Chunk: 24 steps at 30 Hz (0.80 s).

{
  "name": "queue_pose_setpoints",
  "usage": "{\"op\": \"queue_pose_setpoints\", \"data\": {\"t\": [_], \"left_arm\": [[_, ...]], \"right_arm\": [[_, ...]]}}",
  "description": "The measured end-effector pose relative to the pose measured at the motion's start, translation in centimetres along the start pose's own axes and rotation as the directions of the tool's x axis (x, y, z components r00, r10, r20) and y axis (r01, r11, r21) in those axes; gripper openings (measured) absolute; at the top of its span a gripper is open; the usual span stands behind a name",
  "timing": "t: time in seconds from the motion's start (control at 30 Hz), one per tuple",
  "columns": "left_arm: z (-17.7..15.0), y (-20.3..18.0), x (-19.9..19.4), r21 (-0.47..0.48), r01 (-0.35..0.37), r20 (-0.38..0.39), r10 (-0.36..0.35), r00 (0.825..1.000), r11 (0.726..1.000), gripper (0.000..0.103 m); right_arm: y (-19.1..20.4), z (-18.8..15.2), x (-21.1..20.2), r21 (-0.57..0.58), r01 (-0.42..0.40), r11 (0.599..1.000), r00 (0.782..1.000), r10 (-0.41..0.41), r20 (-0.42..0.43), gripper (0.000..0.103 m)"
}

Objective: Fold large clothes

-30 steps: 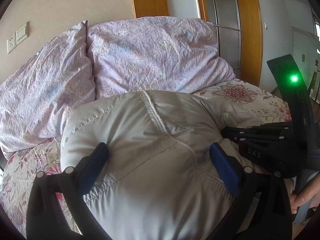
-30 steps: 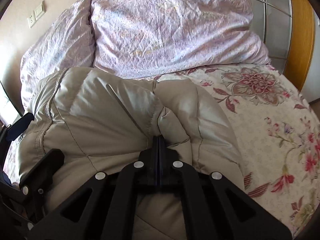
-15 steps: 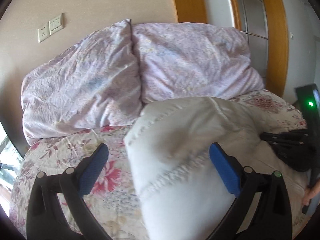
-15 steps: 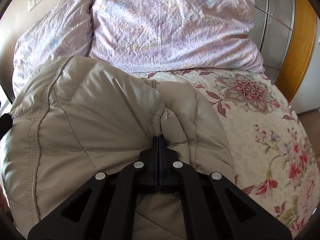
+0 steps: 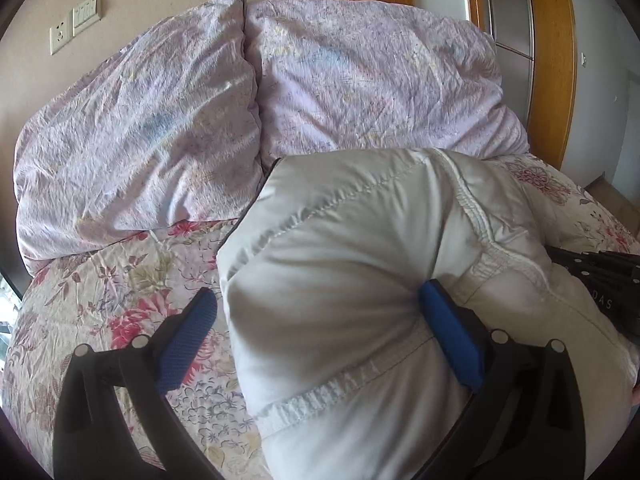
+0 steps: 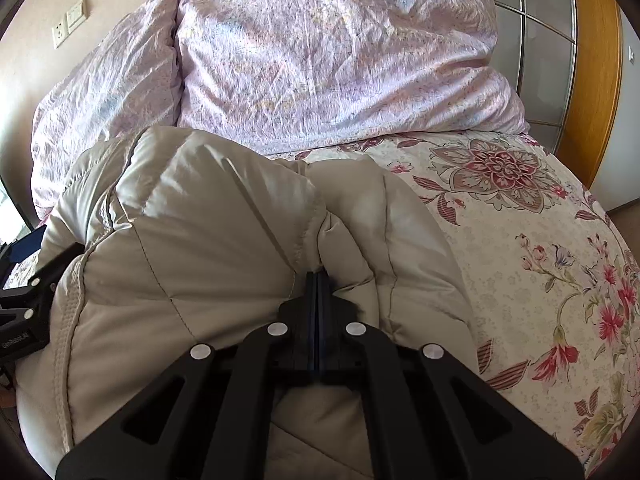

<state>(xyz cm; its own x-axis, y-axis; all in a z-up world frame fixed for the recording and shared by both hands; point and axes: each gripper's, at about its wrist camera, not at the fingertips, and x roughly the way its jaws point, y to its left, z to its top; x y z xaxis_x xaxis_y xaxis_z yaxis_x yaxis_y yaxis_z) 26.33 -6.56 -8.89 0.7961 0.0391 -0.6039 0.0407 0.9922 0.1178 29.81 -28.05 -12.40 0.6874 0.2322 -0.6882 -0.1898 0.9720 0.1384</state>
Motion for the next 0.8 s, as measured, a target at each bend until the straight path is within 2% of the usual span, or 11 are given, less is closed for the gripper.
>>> {"op": "queue_pose_setpoints", "data": {"t": [0.8], "left_arm": [[-0.3,0.3,1.5,-0.035,0.036,-0.009,-0.036,0.999,0.999,0.101]], "right_arm": [[0.1,-0.3,0.2,0.003,0.018,1.000,0.999,-0.018,0.027,0.000]]}}
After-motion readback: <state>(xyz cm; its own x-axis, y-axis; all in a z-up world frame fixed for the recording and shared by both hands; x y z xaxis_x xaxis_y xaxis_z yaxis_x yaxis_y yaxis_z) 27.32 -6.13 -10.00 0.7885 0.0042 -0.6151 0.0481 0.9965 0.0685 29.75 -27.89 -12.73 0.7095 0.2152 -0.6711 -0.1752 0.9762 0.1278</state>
